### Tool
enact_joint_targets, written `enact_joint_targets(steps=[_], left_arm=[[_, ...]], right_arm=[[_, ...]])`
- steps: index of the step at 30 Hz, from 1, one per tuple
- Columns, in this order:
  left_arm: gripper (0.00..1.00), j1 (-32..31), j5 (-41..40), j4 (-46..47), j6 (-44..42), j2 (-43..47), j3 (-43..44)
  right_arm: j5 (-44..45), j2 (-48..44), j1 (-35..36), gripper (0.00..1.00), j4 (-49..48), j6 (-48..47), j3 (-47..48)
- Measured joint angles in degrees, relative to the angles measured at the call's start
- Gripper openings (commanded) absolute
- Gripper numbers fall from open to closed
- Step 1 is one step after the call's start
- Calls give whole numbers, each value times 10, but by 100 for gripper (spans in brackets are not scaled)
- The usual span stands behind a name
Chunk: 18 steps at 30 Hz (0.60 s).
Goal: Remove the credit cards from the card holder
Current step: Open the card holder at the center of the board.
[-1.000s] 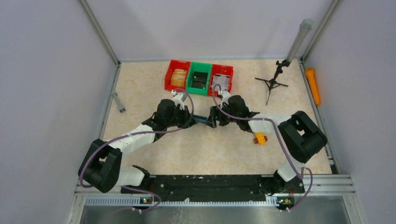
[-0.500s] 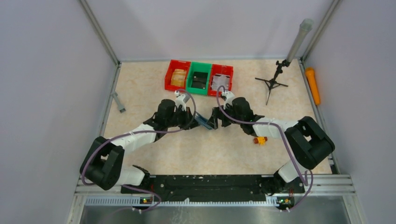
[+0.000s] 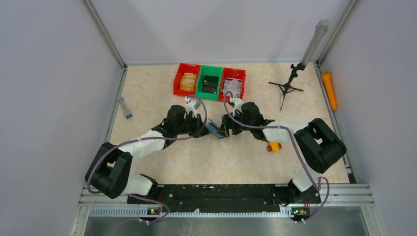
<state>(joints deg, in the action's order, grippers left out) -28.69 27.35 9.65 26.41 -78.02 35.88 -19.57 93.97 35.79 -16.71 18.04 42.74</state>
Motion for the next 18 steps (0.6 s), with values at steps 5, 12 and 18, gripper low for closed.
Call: enact_joint_targets(steps=[5,12,18], left_arm=[[0,-1,-28,-17,-7,0,1],[0,-2,-98,-49,-11,10,6],[0,-2,-150,-80,-13,14,15]], right_arm=[[21,1,1,36,14,-4,9],[90,-2,-3,17,32,10,8],[98,-2,-18,68,35,30,8]])
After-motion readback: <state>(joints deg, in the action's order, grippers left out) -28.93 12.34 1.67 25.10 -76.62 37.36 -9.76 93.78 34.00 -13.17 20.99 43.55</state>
